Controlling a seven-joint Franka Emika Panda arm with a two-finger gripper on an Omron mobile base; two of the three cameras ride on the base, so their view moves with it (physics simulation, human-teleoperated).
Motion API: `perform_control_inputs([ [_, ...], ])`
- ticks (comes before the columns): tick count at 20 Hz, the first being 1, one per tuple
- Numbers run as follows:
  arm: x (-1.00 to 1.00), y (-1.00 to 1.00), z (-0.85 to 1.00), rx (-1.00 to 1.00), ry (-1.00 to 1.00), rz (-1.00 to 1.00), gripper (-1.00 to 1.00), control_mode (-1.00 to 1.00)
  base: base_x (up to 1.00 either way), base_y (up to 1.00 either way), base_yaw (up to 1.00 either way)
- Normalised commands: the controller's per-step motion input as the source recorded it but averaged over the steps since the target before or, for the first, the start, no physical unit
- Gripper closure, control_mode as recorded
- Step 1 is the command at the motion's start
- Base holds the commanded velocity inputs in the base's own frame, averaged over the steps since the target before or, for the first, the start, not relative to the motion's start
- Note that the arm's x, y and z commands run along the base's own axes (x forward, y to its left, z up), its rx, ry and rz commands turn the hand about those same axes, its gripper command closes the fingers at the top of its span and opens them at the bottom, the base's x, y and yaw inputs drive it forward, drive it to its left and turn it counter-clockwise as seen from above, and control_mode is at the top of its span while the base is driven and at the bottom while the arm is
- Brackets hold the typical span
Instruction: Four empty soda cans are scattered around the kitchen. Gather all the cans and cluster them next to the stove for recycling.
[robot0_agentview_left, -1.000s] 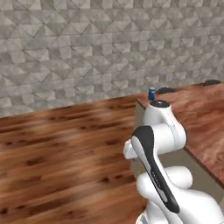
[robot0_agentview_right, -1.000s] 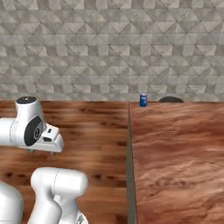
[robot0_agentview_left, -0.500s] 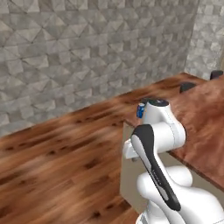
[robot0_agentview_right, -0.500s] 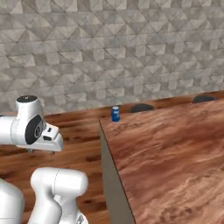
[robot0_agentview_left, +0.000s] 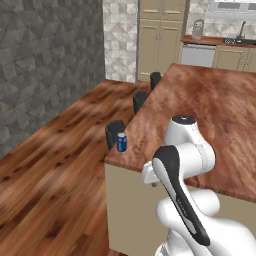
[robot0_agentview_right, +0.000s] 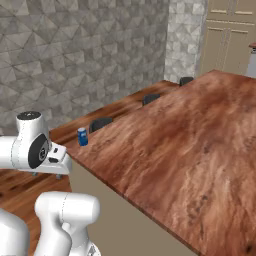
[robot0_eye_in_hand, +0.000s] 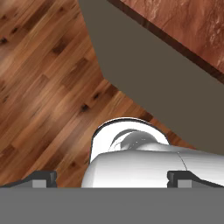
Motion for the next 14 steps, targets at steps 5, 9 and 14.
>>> perform_control_inputs([
  [5,0.00,0.00,0.00,0.00,0.00,0.00,-1.00,1.00,0.50,0.62,-0.82],
  [9,0.00,0.00,0.00,0.00,0.00,0.00,-1.00,1.00,0.13,0.59,-0.78],
  [14,0.00,0.00,0.00,0.00,0.00,0.00,-1.00,1.00,-0.02,0.64,-0.61],
])
